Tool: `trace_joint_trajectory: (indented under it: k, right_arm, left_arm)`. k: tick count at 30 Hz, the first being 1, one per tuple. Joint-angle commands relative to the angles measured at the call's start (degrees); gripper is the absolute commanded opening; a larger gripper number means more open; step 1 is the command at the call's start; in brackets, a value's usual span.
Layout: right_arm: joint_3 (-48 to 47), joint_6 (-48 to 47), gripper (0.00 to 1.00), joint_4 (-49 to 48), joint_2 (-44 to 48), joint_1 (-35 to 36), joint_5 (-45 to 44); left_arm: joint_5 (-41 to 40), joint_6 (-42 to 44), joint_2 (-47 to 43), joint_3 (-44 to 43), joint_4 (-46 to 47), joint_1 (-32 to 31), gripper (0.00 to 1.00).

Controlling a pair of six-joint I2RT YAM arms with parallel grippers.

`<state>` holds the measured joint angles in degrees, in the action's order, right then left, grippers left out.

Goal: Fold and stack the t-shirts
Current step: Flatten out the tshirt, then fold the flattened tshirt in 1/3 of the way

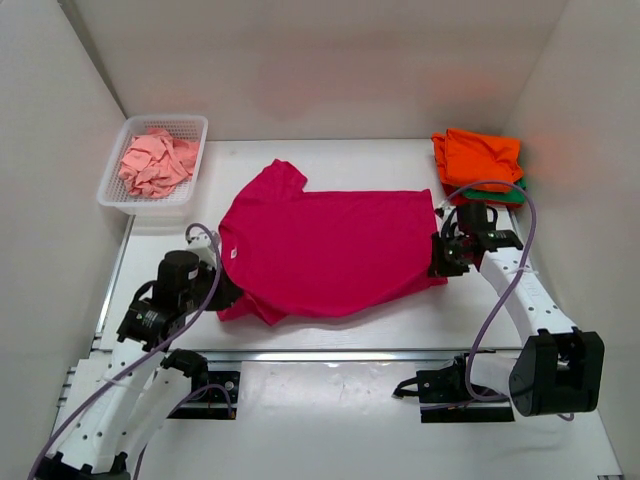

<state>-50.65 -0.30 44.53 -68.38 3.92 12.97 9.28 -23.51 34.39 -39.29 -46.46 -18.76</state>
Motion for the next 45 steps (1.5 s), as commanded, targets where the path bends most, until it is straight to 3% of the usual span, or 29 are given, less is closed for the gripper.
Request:
trace_joint_trajectory:
  k: [1,5,10,16,26,45]
  right_arm:
    - [2.0,2.8,0.0,3.6,2.7,-1.1,-0.4]
    - [2.5,4.0,0.0,6.9,3.5,0.7,-3.0]
    - [2.4,2.1,0.01,6.7,2.3,-3.5,0.4]
    - [2.6,2.1,0.0,6.0,-0.3,-3.8,0.6]
    - [4.4,1.5,0.0,2.9,-1.1,-8.5,1.3]
    - [2.7,0.7,0.0,-2.3,-8.7,-9.7,0.4]
  left_arm:
    - [3.6,-2.9,-2.0,2.5,-3.5,-1.8,0.0]
    - [2.9,-1.9,-4.3,3.3,-6.1,-1.4,0.0]
    - [2.6,-2.6,-3.5,3.6,-2.3,-0.1,0.0]
    - [2.1,-1.4,1.9,0.3,2.8,3.5,0.0]
    - [-0.9,-2.2,7.0,0.4,11.6,4.2,0.0]
    - [-4.3,1.9,19.1,-3.4,20.9,5.9,0.0]
